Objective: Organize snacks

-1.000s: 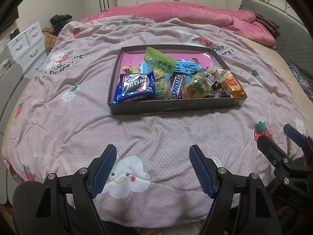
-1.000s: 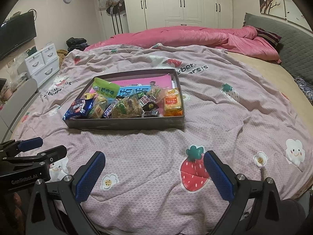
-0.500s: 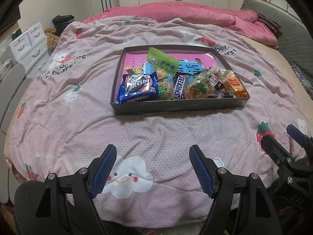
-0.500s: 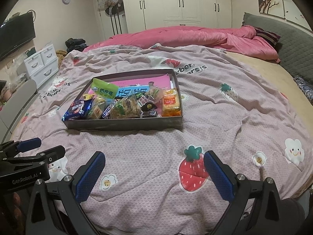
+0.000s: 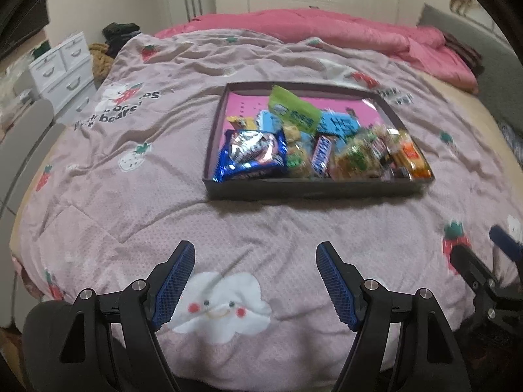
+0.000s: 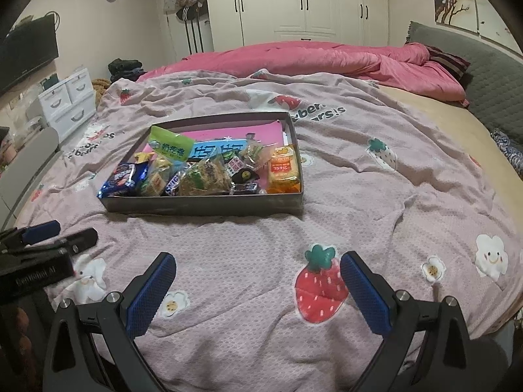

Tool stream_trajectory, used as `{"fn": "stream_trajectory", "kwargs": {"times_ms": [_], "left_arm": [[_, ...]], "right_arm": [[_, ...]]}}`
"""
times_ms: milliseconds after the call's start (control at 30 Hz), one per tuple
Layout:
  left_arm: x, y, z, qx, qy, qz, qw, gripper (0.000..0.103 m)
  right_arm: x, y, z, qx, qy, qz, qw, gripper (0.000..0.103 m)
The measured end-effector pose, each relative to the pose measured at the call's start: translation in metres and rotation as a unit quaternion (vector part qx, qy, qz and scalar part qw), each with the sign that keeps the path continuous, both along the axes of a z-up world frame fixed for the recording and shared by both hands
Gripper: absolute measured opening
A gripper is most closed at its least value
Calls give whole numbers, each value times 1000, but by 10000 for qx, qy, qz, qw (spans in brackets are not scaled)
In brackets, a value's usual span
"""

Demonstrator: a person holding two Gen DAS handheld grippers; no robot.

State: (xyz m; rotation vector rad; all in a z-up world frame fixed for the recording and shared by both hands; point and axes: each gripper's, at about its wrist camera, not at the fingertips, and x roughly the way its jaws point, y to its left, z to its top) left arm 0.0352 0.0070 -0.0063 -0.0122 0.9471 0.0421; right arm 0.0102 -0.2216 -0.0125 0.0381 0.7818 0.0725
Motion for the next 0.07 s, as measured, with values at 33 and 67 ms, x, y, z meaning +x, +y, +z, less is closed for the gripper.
{"fn": "stream_trajectory", "kwargs": {"times_ms": [33, 67], "left_arm": [[4, 6, 1, -60, -81, 52, 9999, 78], [10, 14, 2, -73, -162, 138, 9997, 78]], "right_arm": [[2, -2, 0, -7, -10, -24, 10000, 101], [6, -5, 0, 5, -27, -57, 10000, 101]]}}
